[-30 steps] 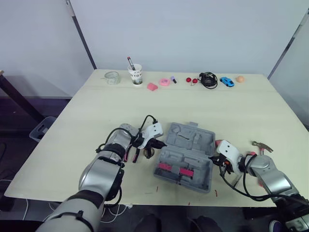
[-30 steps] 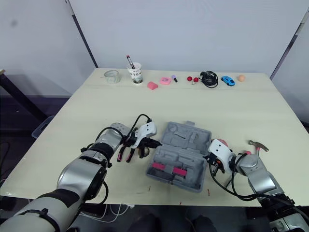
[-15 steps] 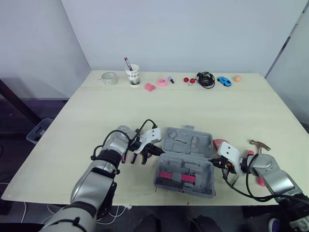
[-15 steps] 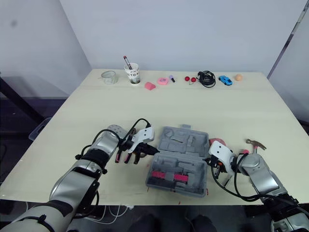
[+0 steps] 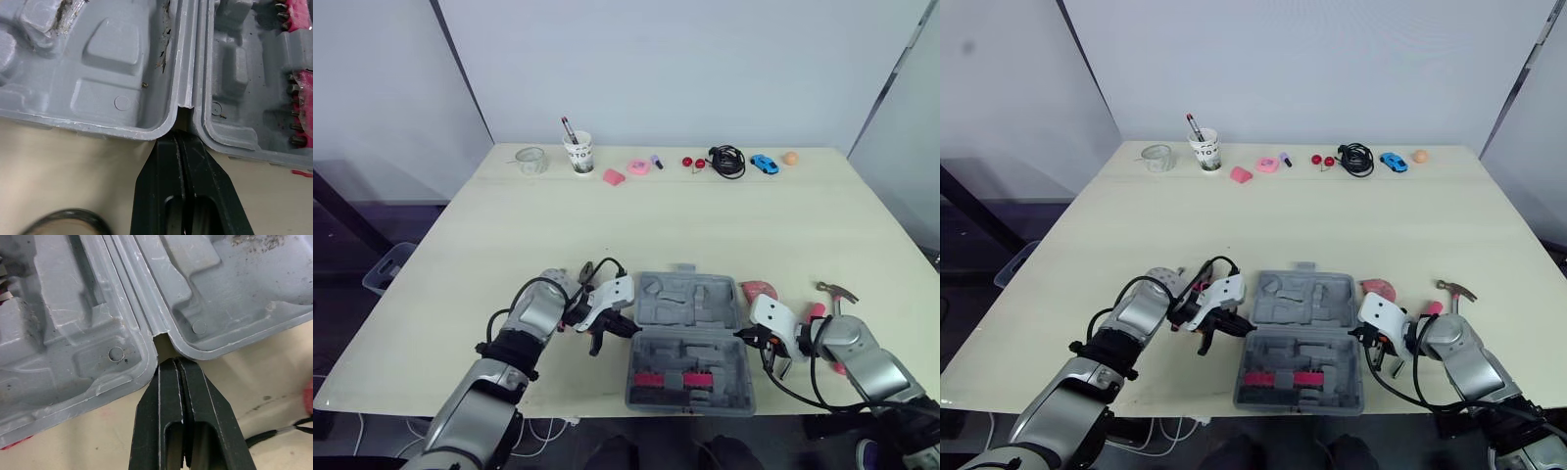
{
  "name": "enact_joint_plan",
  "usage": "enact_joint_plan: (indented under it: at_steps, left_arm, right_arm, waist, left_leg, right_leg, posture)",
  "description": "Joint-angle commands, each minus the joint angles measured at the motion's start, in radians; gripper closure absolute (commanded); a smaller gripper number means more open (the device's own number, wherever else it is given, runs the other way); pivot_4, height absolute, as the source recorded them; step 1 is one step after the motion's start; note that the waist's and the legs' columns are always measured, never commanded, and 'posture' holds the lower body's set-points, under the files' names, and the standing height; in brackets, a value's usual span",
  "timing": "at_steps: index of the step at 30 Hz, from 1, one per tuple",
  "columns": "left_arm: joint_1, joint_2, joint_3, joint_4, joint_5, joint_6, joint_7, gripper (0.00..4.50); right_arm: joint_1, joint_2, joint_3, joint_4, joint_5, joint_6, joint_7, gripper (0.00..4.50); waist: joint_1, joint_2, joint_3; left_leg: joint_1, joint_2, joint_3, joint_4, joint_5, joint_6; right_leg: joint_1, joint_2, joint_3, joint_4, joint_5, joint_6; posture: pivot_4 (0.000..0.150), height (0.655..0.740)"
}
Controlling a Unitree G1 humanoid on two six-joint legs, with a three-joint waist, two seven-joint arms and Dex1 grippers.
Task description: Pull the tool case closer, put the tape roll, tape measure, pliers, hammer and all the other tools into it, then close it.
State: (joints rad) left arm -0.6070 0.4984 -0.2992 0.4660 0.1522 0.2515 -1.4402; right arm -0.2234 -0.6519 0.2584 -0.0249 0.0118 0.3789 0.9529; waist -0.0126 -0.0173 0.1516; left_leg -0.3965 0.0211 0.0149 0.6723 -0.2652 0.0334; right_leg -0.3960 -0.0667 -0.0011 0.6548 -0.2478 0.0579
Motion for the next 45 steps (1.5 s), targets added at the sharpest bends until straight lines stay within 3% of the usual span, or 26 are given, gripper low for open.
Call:
enact_joint_plan:
  at_steps: [1, 22, 45]
  left_arm:
    - [0.032, 0.023, -0.023, -0.077, -0.023, 0.038, -0.007, 4.46]
    - [0.103, 0.049, -0.059, -0.198, -0.101, 0.084, 0.016, 4.46]
    - [0.098, 0.050, -0.078, -0.173, -0.096, 0.056, 0.019, 4.46]
  right_arm:
    - [0.004, 0.005, 0.009, -0.067, 0.013, 0.005, 0.007, 4.50]
    - [0.028, -0.005, 0.013, -0.106, 0.018, 0.033, 0.018, 4.50]
    - [0.063, -0.025, 0.019, -0.162, 0.029, 0.082, 0.041, 4.50]
  waist:
    - [-0.001, 0.000, 0.000]
    - [0.001, 0.000, 0.000]
    - [0.004, 0.000, 0.000]
  left_leg:
    - [0.000, 0.000, 0.000, 0.000, 0.000, 0.000]
    - [0.000, 0.000, 0.000, 0.000, 0.000, 0.000]
    - [0.000, 0.000, 0.000, 0.000, 0.000, 0.000]
  right_leg:
    - [0.000, 0.000, 0.000, 0.000, 0.000, 0.000]
    - [0.000, 0.000, 0.000, 0.000, 0.000, 0.000]
    - [0.000, 0.000, 0.000, 0.000, 0.000, 0.000]
  posture:
    - [0.150, 0.7400]
    - [0.150, 0.7400]
    - [0.150, 0.7400]
